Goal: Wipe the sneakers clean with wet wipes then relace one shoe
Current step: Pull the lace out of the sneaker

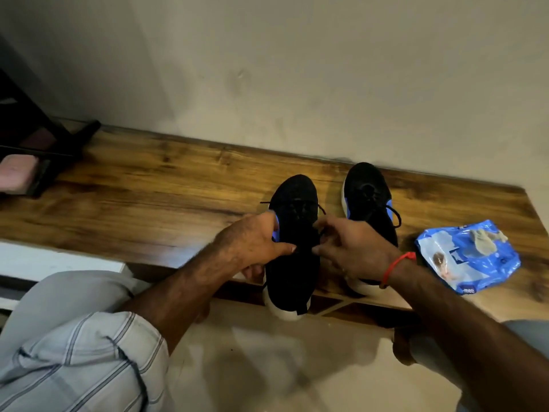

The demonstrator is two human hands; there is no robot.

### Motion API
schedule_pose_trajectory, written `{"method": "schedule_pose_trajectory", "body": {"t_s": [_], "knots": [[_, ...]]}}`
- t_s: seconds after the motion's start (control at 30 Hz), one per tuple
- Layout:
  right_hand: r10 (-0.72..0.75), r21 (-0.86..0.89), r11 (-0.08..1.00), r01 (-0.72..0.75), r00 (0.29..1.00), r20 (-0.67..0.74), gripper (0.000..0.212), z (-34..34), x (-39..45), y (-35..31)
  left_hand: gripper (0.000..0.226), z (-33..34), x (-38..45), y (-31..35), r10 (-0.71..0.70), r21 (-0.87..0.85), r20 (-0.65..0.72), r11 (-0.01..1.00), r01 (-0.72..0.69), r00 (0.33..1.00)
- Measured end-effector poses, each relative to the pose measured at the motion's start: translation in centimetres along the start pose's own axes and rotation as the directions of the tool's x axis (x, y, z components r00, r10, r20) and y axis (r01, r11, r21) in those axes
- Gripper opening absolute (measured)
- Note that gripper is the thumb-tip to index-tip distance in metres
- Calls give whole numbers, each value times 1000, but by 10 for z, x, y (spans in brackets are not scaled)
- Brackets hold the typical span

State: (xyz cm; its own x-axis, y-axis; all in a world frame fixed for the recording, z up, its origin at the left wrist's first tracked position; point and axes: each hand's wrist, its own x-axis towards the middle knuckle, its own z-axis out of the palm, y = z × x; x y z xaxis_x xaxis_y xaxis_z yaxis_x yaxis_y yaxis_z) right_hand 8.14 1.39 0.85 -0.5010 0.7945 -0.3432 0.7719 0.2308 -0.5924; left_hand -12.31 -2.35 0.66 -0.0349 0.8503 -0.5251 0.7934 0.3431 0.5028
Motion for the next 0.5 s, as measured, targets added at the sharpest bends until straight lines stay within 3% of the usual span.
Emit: {"method": "schedule_pose_trajectory", "body": {"t_s": [0.1,0.2,0.33,0.43,0.5], "knots": [[-95,-79,993,86,988,-119,11,-16,10,5,61,-2,10,7,203,59,-117,979,-198,972],[-119,-61,992,109,974,-192,12,-28,18,1,43,-5,18,19,351,118,-151,935,-335,924],[-74,60,995,85,983,-167,16,-32,26,2,9,-13,26,21,282,-16,-176,957,-289,943],[59,386,921,41,968,-245,29,-34,29,0,2,-18,29,16,199,-142,-178,964,-225,964],[118,487,873,37,951,-285,29,-33,31,-2,8,-17,29,16,182,-156,-180,965,-211,967]]}}
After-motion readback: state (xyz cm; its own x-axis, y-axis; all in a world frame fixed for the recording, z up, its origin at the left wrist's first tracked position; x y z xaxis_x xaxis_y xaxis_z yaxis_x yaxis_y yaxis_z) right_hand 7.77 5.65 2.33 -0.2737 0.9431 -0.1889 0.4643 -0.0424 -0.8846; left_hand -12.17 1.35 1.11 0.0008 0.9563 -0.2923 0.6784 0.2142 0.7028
